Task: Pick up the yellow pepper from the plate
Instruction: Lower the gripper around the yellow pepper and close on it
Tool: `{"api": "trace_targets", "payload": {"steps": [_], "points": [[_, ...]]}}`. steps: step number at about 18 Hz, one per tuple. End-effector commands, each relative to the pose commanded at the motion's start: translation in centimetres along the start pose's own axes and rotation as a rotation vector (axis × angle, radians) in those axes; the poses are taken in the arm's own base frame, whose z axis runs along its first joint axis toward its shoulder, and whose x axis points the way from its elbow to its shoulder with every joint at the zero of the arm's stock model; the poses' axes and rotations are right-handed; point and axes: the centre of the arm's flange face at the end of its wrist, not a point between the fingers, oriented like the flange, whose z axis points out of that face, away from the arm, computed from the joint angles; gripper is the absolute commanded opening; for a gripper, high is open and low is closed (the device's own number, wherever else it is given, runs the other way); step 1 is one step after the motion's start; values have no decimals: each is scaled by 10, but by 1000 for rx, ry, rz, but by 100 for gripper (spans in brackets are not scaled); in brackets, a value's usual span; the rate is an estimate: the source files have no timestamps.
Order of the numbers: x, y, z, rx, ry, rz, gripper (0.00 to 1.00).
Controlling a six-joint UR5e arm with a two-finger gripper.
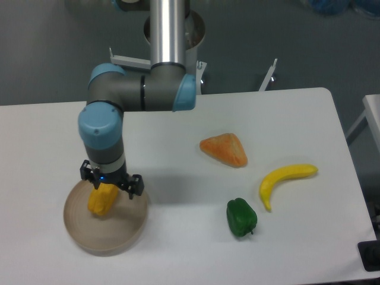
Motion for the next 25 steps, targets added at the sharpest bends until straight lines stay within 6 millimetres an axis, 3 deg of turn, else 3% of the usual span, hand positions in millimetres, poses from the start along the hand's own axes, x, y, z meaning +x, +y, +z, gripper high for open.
{"api": "trace_targets", "payload": {"steps": [4,17,22,25], "points": [[20,0,4,-6,3,27,100],[22,4,17,-28,-1,46,99],[20,5,18,-36,-24,65,49],[21,5,15,-35,-24,88,34]]}}
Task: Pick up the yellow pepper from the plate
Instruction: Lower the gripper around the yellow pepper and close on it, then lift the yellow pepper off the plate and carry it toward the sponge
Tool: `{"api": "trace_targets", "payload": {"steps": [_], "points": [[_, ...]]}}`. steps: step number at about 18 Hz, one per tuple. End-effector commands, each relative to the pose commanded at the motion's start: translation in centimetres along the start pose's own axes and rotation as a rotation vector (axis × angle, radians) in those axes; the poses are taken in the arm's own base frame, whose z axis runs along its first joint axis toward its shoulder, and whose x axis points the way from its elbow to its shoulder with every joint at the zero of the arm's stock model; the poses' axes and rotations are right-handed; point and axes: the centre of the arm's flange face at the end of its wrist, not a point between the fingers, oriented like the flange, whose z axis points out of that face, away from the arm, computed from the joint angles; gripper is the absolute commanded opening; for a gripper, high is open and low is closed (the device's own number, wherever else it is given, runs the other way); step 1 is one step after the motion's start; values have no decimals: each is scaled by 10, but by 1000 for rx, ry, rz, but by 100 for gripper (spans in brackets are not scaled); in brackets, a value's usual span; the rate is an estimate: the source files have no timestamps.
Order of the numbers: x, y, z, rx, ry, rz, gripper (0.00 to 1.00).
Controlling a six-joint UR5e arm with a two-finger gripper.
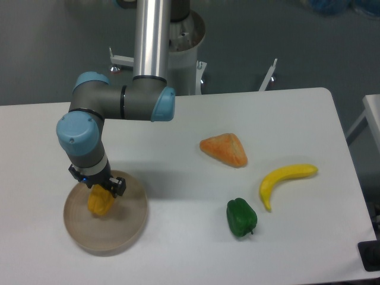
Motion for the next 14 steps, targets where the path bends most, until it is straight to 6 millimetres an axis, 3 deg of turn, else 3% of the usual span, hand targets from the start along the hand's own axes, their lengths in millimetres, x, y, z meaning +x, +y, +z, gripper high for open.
{"api": "trace_targets", "payload": {"steps": [6,9,14], "points": [[-14,-5,-27,39,-18,36,31],[-48,-2,-57,80,-41,28,31],[-126,16,-97,106,-75,64,31]]}}
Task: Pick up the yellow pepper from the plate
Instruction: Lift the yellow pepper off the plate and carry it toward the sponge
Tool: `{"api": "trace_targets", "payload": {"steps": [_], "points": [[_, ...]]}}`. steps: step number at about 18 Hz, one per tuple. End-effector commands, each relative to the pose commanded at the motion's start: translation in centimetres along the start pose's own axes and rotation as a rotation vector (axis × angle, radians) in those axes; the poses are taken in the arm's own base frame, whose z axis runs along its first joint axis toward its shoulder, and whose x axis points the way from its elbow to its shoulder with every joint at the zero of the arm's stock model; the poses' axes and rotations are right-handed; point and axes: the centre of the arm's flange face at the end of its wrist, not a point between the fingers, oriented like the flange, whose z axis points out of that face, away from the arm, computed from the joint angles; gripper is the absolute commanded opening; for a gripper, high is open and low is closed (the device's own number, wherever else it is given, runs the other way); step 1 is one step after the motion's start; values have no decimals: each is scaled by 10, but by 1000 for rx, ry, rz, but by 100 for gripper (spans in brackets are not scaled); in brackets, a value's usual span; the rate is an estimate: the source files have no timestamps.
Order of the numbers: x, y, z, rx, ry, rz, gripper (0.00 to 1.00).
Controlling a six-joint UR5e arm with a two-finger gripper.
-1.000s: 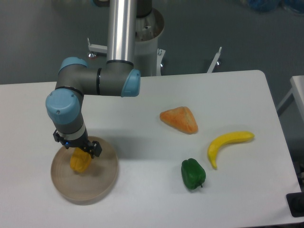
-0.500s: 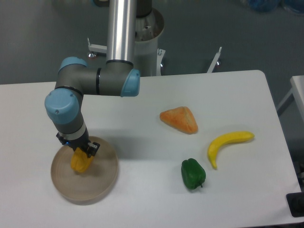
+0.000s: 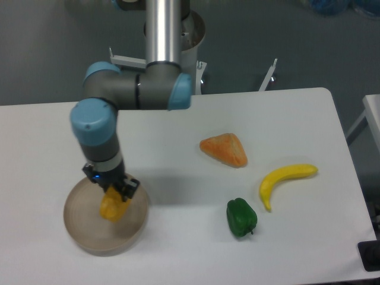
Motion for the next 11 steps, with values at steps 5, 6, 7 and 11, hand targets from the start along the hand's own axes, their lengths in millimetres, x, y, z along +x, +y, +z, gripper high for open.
{"api": "trace_targets", "payload": {"steps": [5,6,7,11], "points": [[-67,29,-5,-18,-7,108,31],[-78,37,-4,-28,-16,129,31],[-87,45,-1,-43,-23,146,31],[-118,65,1,-86,-53,186,31]]}}
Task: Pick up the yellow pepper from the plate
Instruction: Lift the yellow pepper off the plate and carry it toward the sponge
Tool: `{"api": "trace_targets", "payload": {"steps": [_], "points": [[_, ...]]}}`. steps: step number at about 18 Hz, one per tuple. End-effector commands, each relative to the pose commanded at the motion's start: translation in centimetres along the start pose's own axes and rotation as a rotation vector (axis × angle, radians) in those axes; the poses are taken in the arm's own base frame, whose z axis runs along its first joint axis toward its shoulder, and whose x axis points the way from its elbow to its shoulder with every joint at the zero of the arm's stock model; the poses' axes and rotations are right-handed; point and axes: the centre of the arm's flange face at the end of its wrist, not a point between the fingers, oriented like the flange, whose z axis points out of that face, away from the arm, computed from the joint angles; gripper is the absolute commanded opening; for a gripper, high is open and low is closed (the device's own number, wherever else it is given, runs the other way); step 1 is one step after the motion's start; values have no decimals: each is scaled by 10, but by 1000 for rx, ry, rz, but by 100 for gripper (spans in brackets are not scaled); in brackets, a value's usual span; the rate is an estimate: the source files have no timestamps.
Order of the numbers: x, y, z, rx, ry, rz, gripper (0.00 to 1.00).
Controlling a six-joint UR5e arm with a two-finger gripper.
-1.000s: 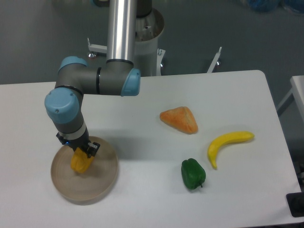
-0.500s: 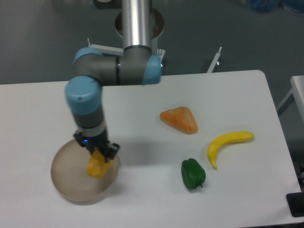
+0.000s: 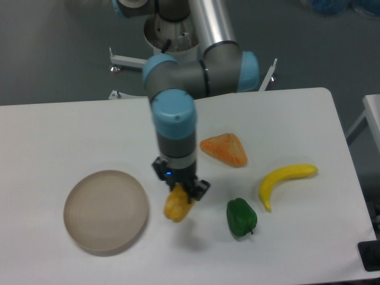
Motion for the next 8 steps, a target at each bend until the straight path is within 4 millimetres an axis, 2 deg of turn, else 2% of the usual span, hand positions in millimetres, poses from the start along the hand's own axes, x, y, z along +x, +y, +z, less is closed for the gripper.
{"api": "trace_targets", "payload": {"steps": [8], "points": [[-10,9,3,2,-5,-2,31]]}}
